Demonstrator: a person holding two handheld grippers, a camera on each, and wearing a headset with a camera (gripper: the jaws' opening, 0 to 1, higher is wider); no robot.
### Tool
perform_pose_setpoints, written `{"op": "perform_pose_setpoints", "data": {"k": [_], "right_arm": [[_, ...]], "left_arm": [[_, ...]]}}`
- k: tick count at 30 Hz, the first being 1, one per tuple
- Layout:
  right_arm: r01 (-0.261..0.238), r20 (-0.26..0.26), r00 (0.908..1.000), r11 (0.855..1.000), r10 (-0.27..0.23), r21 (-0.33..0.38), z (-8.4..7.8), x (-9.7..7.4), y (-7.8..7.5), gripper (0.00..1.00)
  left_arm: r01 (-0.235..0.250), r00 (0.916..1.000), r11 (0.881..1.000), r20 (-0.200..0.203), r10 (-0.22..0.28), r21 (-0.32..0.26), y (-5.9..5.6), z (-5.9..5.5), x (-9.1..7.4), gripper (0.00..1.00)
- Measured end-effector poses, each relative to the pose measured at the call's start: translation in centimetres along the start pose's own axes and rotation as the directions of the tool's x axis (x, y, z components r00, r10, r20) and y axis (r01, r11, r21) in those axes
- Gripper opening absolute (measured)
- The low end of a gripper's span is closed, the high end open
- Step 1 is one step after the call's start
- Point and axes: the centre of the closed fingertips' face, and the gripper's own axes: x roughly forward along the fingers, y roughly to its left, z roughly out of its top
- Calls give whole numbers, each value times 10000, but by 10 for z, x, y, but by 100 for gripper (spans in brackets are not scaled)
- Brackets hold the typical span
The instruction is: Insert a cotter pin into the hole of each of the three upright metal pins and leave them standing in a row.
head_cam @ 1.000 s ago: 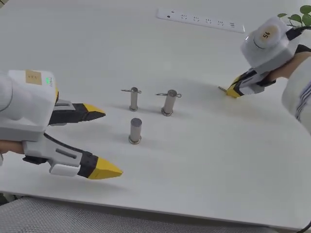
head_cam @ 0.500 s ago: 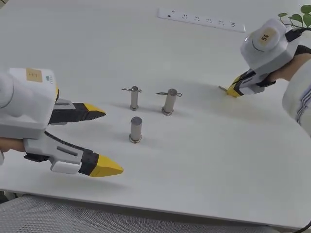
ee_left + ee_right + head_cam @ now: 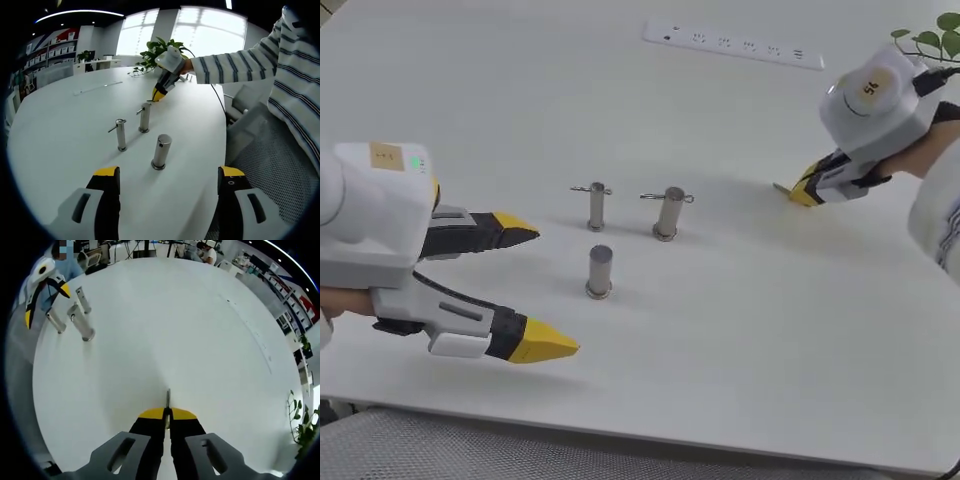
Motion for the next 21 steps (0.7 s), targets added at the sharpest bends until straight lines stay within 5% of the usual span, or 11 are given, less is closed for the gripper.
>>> {"op": "perform_pose_setpoints", "data": {"k": [21], "right_arm": [[149,345,9993,9998,-143,-146,2,-13,12,2]], "left_arm": [[-81,10000,9999,-40,81,60,2,4,1,78]]}}
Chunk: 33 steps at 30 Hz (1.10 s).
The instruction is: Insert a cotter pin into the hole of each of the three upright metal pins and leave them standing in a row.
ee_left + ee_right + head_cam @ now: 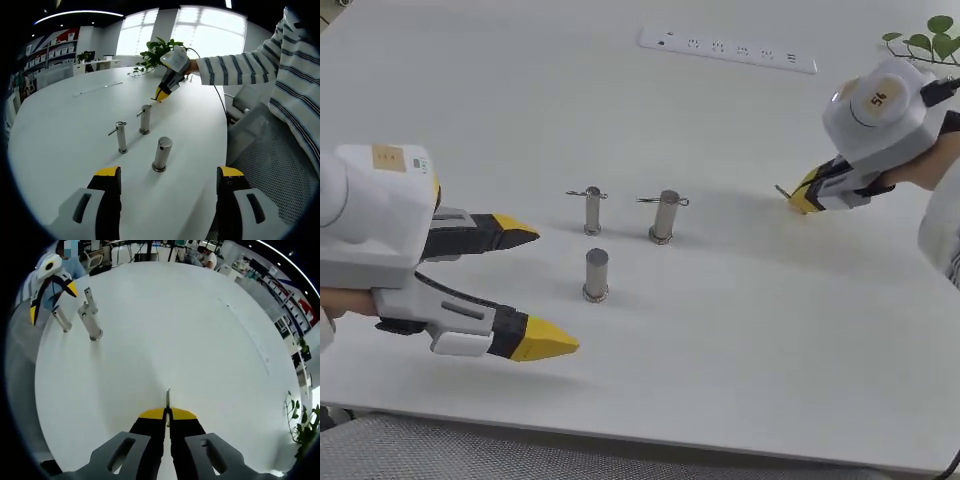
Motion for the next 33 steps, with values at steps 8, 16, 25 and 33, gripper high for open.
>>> {"op": "perform_pose_setpoints", "data": {"k": [8,16,25,33], "right_arm": [[51,30,10000,9999,-51,-90,0,-4,1,2],[146,179,9997,9997,-142,-209,4,-12,5,2],[407,396,9985,9983,-391,-418,7,-20,9,2],[588,620,9966,9959,-546,-681,9,-28,21,2]], "left_arm": [[20,10000,10000,42,-20,-37,0,1,-1,78],[50,9999,10000,119,-51,29,-1,6,-1,78],[39,9996,9999,292,-43,146,-2,15,0,74],[41,9982,9994,605,-62,343,-5,29,7,73]]}}
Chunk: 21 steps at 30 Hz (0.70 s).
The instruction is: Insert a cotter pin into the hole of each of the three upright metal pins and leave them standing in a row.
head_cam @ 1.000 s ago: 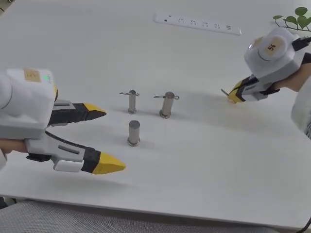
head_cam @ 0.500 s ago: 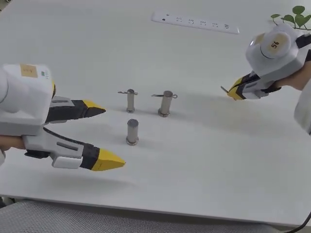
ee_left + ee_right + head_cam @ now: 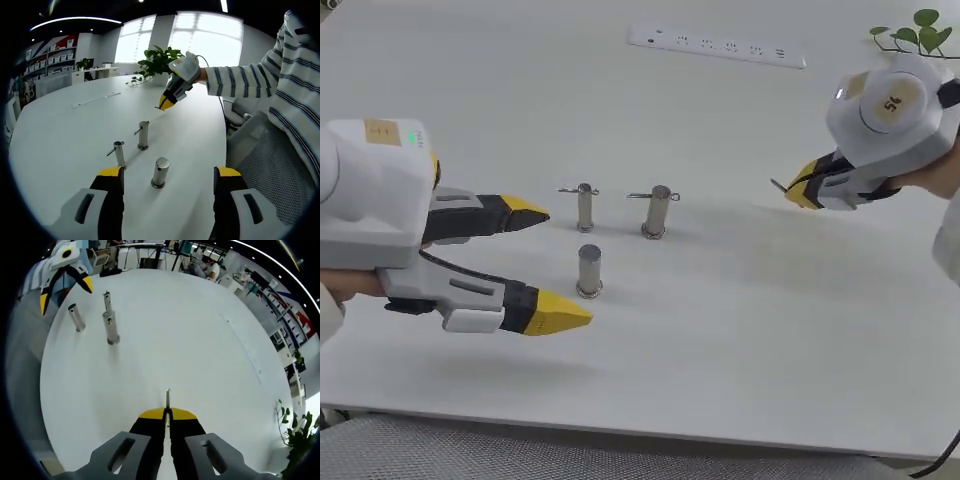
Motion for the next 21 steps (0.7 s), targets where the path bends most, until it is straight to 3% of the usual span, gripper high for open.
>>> {"op": "perform_pose_setpoints", "data": {"k": [12,21], "right_arm": [[223,359,9991,9986,-206,-489,13,-9,19,2],[397,517,9980,9955,-353,-858,22,-22,43,2]], "left_arm": [[336,9992,9989,209,-343,336,-6,19,22,69],[450,9988,9971,182,-462,615,-6,29,34,62]]}}
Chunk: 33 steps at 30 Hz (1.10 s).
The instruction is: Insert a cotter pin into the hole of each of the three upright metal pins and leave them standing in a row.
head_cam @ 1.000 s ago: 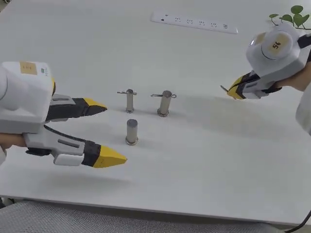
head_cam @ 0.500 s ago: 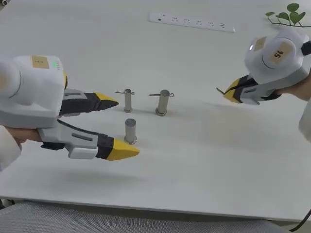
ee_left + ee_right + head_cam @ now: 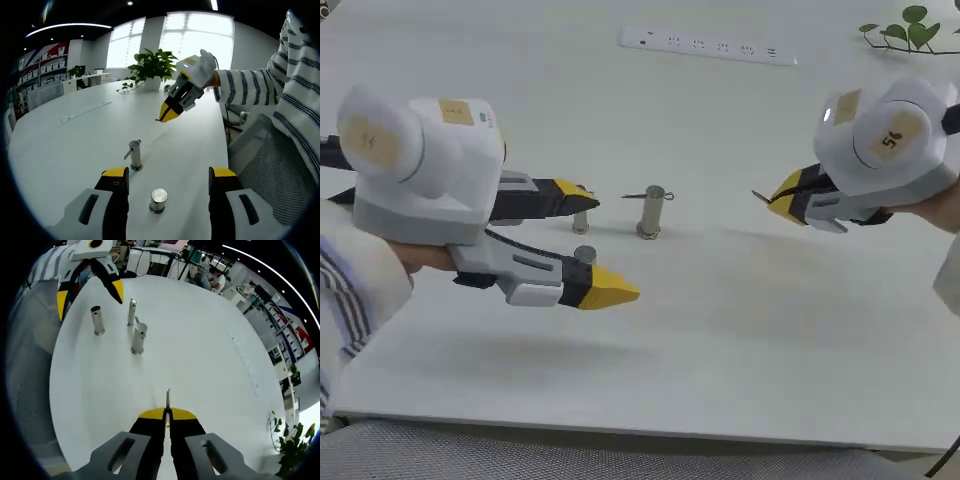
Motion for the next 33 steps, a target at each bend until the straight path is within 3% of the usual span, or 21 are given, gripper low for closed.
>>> {"op": "perform_pose_setpoints", "data": {"k": [15,33], "right_arm": [[164,338,9993,9982,-145,-581,23,-16,33,3],[429,640,9974,9896,-343,-1371,45,-23,57,3]], "left_arm": [[249,9996,9996,113,-248,-127,-4,9,13,55],[416,9990,9972,157,-407,-629,-9,16,25,46]]}}
